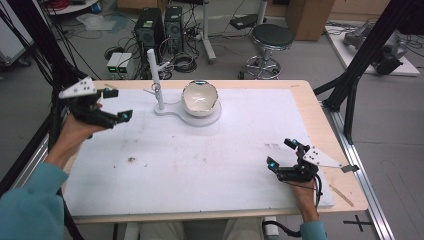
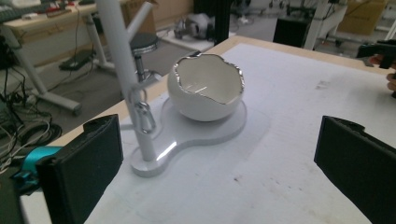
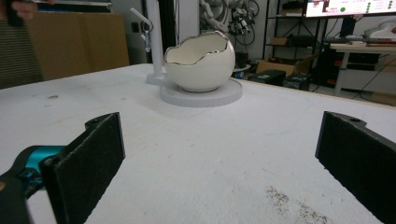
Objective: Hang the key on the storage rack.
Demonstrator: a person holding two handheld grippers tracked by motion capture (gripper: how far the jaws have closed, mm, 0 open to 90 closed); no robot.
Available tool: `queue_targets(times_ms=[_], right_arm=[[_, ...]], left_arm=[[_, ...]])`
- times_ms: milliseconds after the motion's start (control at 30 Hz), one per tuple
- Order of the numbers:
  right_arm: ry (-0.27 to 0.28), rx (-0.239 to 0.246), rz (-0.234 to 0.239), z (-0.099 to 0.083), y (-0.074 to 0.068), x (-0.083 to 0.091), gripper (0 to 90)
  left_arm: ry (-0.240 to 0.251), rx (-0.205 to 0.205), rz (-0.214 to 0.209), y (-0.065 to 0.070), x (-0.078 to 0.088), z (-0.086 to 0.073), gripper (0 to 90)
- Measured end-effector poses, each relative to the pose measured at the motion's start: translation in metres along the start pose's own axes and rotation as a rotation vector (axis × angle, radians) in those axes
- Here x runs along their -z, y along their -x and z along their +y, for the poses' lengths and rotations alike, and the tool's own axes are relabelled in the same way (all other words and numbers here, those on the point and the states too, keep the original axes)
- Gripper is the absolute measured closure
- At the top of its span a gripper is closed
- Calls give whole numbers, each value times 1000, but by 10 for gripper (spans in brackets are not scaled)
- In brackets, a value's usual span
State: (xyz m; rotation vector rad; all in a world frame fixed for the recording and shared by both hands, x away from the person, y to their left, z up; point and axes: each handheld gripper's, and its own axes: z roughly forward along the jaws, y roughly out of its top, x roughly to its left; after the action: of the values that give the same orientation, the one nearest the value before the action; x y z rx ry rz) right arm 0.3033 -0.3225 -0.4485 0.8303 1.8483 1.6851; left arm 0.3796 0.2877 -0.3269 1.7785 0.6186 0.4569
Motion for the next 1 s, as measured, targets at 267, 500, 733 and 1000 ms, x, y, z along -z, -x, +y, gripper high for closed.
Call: queue_targets(times_ms=[267, 500, 733, 1000], right_arm=[[-2, 4, -1, 0, -1, -1, 6], [2, 10, -5, 0, -1, 0, 6], [4, 15, -7, -1, -2, 0, 6], [6, 18, -6, -1, -2, 0, 6]], left_arm=[[226, 30, 11, 55, 12, -76, 17], [253, 50, 50, 73, 11, -115, 17], [284, 38, 80, 88, 17, -139, 17], [316, 36, 91, 93, 19, -146, 17]])
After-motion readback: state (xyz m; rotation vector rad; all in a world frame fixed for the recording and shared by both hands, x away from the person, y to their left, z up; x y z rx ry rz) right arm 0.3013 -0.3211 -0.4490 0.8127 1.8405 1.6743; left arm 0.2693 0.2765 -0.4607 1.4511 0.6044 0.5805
